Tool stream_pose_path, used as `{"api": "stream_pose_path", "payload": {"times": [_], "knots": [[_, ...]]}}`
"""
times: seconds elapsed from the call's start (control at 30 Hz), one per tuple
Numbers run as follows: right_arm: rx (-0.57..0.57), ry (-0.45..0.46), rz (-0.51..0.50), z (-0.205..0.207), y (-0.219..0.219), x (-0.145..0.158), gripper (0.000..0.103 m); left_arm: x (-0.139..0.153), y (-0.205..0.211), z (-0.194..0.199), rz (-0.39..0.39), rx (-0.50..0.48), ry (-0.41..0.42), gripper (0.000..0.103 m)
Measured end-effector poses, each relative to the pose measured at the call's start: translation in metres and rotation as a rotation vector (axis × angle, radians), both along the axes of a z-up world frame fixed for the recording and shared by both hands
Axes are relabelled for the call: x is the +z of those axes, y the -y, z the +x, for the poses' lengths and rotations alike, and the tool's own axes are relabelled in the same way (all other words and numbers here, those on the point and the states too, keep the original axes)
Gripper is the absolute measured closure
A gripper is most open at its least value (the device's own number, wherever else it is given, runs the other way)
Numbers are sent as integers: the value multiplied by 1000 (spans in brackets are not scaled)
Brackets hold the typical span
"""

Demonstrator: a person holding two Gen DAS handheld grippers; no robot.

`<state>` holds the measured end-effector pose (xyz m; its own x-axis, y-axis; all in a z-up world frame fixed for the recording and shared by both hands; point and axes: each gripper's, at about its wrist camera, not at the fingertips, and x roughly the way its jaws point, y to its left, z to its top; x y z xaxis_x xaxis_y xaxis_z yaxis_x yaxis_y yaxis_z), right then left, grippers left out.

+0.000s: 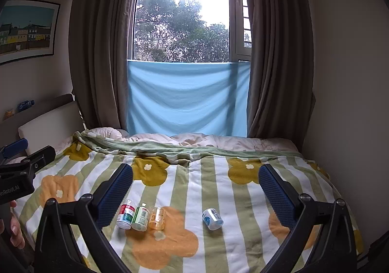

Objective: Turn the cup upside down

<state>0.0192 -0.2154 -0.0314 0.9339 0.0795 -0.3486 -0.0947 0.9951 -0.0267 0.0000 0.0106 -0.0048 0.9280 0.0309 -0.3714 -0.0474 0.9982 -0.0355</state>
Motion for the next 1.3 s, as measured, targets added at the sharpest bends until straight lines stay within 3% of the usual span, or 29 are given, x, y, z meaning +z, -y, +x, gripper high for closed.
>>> {"api": "stream_pose_path", "payload": {"times": [0.8,1.3], "knots": [[7,18,8,0,-6,2,0,-6,10,4,34,21,10,0],[17,12,7,3,-4,-1,0,-7,6,7,14,22,-8,0]]}}
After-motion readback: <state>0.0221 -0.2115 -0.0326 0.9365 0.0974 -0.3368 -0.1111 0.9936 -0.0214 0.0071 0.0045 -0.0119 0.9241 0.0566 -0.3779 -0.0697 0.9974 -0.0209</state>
